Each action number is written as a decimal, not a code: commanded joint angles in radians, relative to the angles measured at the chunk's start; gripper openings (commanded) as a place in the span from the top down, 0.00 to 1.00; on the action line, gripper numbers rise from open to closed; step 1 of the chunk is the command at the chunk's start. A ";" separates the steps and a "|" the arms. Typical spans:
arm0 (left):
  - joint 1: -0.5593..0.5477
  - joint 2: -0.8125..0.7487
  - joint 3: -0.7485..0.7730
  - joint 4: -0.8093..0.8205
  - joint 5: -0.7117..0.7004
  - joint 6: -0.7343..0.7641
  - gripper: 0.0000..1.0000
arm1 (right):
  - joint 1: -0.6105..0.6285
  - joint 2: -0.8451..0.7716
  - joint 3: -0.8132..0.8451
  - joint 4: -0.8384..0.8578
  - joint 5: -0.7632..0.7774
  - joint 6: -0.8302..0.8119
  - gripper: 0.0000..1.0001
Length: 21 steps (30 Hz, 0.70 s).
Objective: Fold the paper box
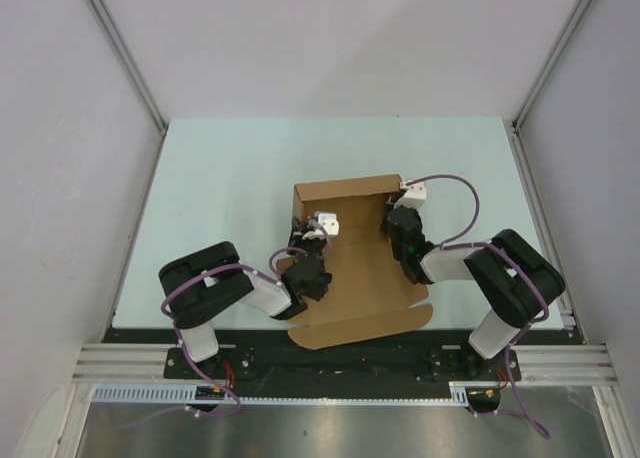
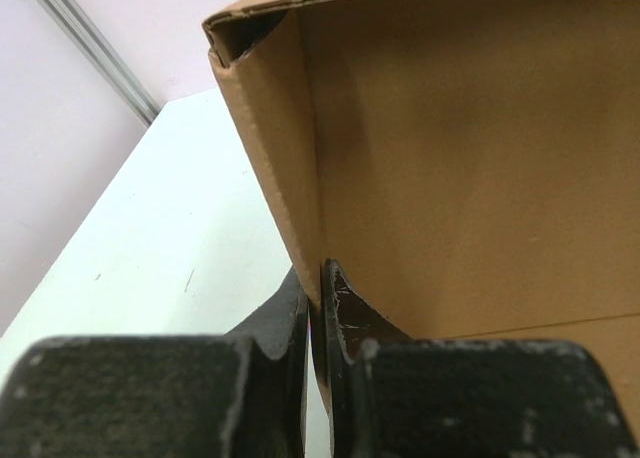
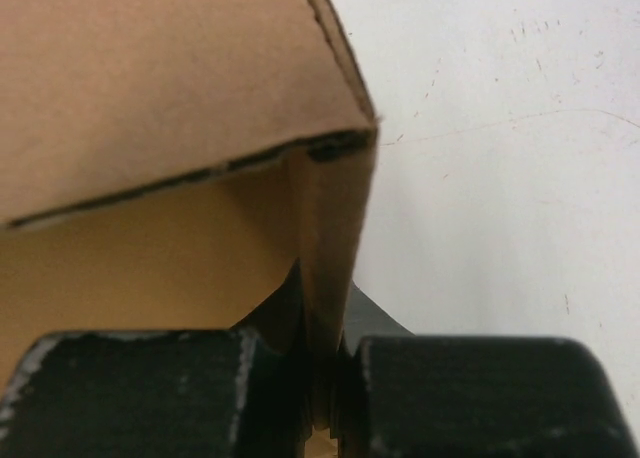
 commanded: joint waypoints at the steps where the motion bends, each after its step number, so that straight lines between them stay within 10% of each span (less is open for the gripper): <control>1: -0.031 -0.013 0.004 0.367 -0.014 0.083 0.99 | 0.025 -0.036 0.010 -0.097 0.102 0.042 1.00; 3: -0.040 -0.022 -0.007 0.367 -0.011 0.084 0.96 | 0.038 -0.057 0.012 -0.121 0.128 0.056 1.00; 4: -0.043 -0.027 -0.016 0.367 0.007 0.089 0.28 | 0.048 -0.067 0.012 -0.144 0.135 0.061 1.00; 7: -0.063 -0.056 -0.039 0.368 0.027 0.086 0.03 | 0.065 -0.094 0.013 -0.187 0.171 0.076 1.00; 21: -0.096 -0.455 -0.228 0.358 0.113 0.017 0.00 | 0.107 -0.199 0.044 -0.345 0.295 0.042 1.00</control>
